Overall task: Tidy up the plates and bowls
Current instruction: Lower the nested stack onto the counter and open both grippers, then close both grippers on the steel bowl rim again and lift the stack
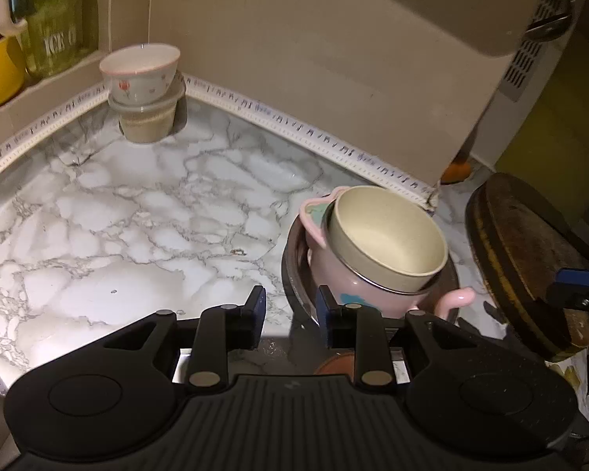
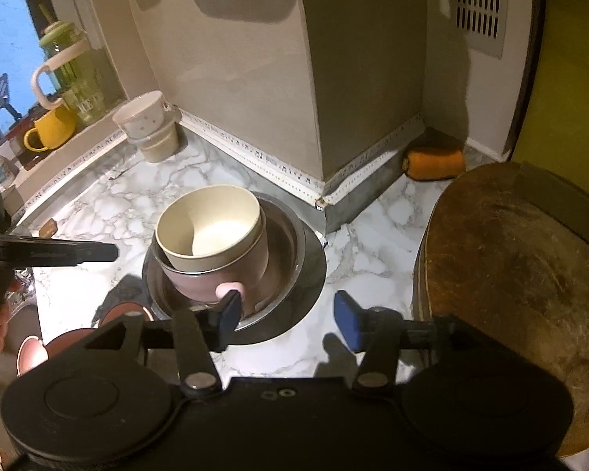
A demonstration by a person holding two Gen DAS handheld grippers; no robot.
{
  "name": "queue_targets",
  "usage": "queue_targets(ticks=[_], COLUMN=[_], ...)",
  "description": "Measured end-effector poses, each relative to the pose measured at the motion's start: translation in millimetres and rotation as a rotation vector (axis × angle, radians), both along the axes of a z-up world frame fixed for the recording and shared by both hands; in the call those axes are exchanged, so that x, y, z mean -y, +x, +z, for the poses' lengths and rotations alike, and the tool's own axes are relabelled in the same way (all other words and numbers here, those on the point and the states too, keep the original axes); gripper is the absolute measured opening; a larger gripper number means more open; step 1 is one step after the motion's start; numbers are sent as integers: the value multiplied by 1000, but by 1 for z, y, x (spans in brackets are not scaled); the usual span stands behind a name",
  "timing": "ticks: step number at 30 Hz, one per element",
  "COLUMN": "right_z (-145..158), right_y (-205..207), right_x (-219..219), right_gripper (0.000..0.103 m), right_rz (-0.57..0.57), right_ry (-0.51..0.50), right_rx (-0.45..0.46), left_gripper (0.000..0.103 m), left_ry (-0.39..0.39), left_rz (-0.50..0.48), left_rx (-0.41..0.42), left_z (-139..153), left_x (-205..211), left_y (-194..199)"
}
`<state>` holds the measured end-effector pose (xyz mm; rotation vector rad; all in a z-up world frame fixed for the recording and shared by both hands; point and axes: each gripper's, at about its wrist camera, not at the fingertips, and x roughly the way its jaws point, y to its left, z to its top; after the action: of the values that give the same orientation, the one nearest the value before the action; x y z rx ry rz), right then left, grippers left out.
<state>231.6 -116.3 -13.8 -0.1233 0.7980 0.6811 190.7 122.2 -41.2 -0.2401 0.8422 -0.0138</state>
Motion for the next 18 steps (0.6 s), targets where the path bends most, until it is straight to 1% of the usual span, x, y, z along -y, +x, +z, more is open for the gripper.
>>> queue_targets(ticks=[1, 2, 3, 4, 5, 6, 9, 11, 13, 15, 18], right_z=[1, 2, 2, 2, 1, 0, -3, -4, -6, -7, -10], right_y=[-2, -4, -6, -7, -9, -9, -9, -8, -7, -5, 2], right_x=[1, 2, 3, 4, 4, 4, -1, -4, -8, -11, -16], right_gripper=[55, 57, 60, 66, 70, 71, 76, 82, 85, 89, 93], right_rz=[-1, 0, 2, 4, 9, 13, 21, 33, 44, 50, 50], right_ry=[1, 6, 17, 27, 37, 46, 69, 85, 86, 88, 95], right_rx=[9, 14, 16, 18, 26, 32, 27, 24, 30, 41, 37], left_gripper=[35, 51, 60, 71, 73, 73, 73, 74, 78, 78, 78], left_ry=[3, 9, 20, 33, 47, 61, 86, 91, 89, 76, 33], left_rz=[3, 10, 18, 27, 34, 34, 31, 28, 31, 36, 30], left_rx=[7, 14, 24, 44, 68, 80, 84, 87, 84, 83, 69], left_z=[2, 4, 7, 10, 13, 16, 19, 20, 18, 15, 9], left_x=[0, 1, 3, 4, 5, 7, 12, 14, 15, 14, 13], left_y=[-4, -6, -9, -13, -16, -18, -18, -16, -13, -7, 1])
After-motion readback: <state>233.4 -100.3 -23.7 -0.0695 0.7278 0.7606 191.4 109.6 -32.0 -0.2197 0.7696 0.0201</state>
